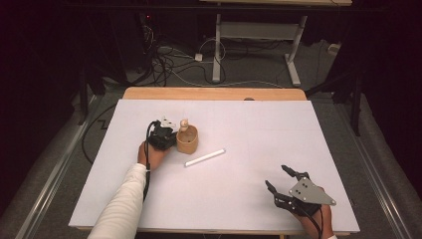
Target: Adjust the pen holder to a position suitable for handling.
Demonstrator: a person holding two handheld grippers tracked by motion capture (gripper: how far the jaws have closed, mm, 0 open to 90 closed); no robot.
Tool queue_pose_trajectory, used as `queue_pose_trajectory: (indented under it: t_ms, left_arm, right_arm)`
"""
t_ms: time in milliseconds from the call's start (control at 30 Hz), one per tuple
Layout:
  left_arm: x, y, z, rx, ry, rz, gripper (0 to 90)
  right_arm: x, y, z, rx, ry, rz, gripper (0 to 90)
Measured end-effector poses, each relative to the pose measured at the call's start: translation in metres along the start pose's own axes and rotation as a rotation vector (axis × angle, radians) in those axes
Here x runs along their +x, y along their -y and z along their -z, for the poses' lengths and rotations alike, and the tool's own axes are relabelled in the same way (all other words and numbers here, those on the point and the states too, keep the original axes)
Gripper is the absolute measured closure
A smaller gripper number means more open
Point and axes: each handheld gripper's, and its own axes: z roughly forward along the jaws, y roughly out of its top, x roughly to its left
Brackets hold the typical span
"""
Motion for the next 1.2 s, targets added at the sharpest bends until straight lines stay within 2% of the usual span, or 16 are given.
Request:
queue_pose_trajectory:
  t_ms: [300, 367, 433, 467, 533, 567, 667, 700, 733, 833, 900, 967, 1033, 1100, 1200]
  left_arm:
    - [0.008, 0.006, 0.009, -0.010, 0.027, 0.042, 85.8]
    - [0.011, 0.008, 0.013, -0.009, 0.034, 0.050, 81.8]
    - [0.014, 0.011, 0.020, -0.026, 0.048, 0.068, 81.8]
    - [0.015, 0.013, 0.025, -0.031, 0.050, 0.062, 81.9]
    - [0.012, 0.018, 0.035, -0.076, 0.008, 0.021, 81.9]
    - [0.011, 0.021, 0.038, -0.070, 0.009, 0.006, 81.9]
    - [0.006, 0.030, 0.054, -0.098, 0.006, -0.036, 81.1]
    - [0.004, 0.031, 0.060, -0.101, 0.005, -0.056, 76.8]
    - [0.001, 0.032, 0.066, -0.103, 0.001, -0.076, 76.4]
    - [-0.012, 0.027, 0.086, -0.111, 0.005, -0.170, 71.5]
    - [-0.022, 0.024, 0.097, -0.129, 0.052, -0.203, 69.3]
    - [-0.033, 0.023, 0.102, -0.122, 0.078, -0.246, 62.7]
    - [-0.044, 0.023, 0.103, -0.119, 0.120, -0.273, 62.4]
    - [-0.056, 0.021, 0.103, -0.101, 0.131, -0.314, 59.3]
    - [-0.068, 0.020, 0.100, -0.096, 0.152, -0.339, 55.8]
  right_arm:
    - [-0.001, 0.001, 0.002, -0.002, 0.002, -0.003, 32.2]
    - [-0.001, 0.000, 0.003, -0.002, 0.006, -0.001, 32.9]
    - [-0.001, 0.000, 0.004, -0.003, 0.008, -0.001, 32.9]
    - [-0.002, 0.000, 0.004, -0.005, 0.008, -0.003, 33.0]
    - [-0.002, 0.000, 0.004, -0.006, 0.010, -0.003, 32.9]
    - [-0.002, 0.000, 0.004, -0.005, 0.010, -0.002, 33.0]
    - [-0.001, 0.000, 0.004, -0.002, 0.008, 0.000, 33.0]
    - [-0.001, 0.000, 0.003, -0.002, 0.007, 0.001, 33.0]
    - [-0.001, 0.000, 0.004, -0.003, 0.005, 0.000, 33.0]
    - [-0.001, -0.001, 0.004, -0.006, 0.006, 0.002, 32.9]
    - [-0.001, -0.001, 0.005, -0.007, 0.008, 0.003, 33.0]
    - [-0.001, -0.002, 0.005, -0.008, 0.007, 0.001, 33.0]
    - [-0.001, -0.002, 0.005, -0.008, 0.005, 0.002, 33.0]
    - [-0.001, -0.002, 0.005, -0.011, 0.003, 0.003, 33.0]
    - [-0.001, -0.002, 0.006, -0.013, 0.003, 0.002, 33.0]
